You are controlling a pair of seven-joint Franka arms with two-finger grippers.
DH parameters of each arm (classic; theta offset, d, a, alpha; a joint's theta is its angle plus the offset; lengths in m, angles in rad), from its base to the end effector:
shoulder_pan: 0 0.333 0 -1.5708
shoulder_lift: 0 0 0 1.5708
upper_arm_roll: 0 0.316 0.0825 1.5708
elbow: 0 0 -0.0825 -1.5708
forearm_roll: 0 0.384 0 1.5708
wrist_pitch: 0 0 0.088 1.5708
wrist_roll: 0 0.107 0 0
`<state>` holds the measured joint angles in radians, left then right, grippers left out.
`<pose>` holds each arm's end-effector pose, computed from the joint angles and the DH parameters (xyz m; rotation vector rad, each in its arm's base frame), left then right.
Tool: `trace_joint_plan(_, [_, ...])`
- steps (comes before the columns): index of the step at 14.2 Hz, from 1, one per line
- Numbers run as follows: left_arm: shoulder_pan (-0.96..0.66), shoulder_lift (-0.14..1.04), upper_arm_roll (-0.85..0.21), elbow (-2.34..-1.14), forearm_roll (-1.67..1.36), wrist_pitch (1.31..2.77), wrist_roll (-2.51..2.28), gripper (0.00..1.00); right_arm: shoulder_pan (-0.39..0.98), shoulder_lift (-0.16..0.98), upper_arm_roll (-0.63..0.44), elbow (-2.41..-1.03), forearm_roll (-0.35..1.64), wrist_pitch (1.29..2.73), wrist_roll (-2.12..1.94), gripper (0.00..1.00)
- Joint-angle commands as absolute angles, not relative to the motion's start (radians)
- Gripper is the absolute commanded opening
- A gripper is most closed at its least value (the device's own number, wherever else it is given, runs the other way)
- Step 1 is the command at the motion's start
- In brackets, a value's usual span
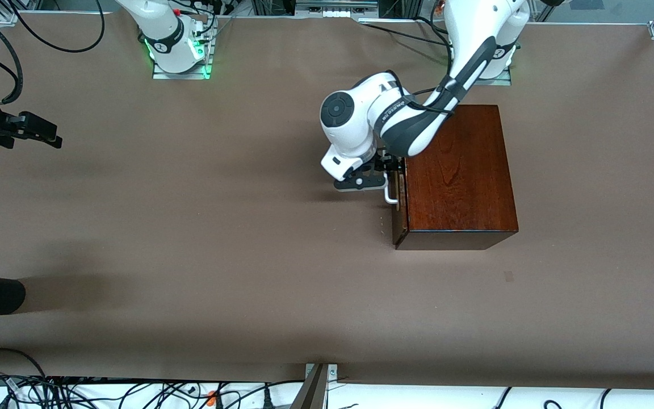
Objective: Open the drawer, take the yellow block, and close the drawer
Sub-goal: 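Pull the drawer open by its handle with the left gripper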
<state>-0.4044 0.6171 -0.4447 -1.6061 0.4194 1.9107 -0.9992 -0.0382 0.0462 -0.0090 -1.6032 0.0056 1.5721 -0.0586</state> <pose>0.4847 -0.4528 0.2772 -2.8809 -0.0019 0.0733 0.5652 -0.0260 0.5835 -3.1300 -0.0175 0.1204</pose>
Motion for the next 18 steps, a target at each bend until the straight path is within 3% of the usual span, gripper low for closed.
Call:
trace_joint_plan(1, [-0.449, 0.664, -0.448, -1.543, 0.431, 1.916, -1.031, 1.0, -0.051, 0.058, -0.003, -1.577, 0.026, 1.552, -0.067, 1.0])
trace_joint_plan(18, [-0.564, 0.787, -0.446, -1.329, 0.404, 1.913, -1.078, 1.0, -0.051, 0.058, -0.003, -1.577, 0.026, 1.552, -0.067, 1.0])
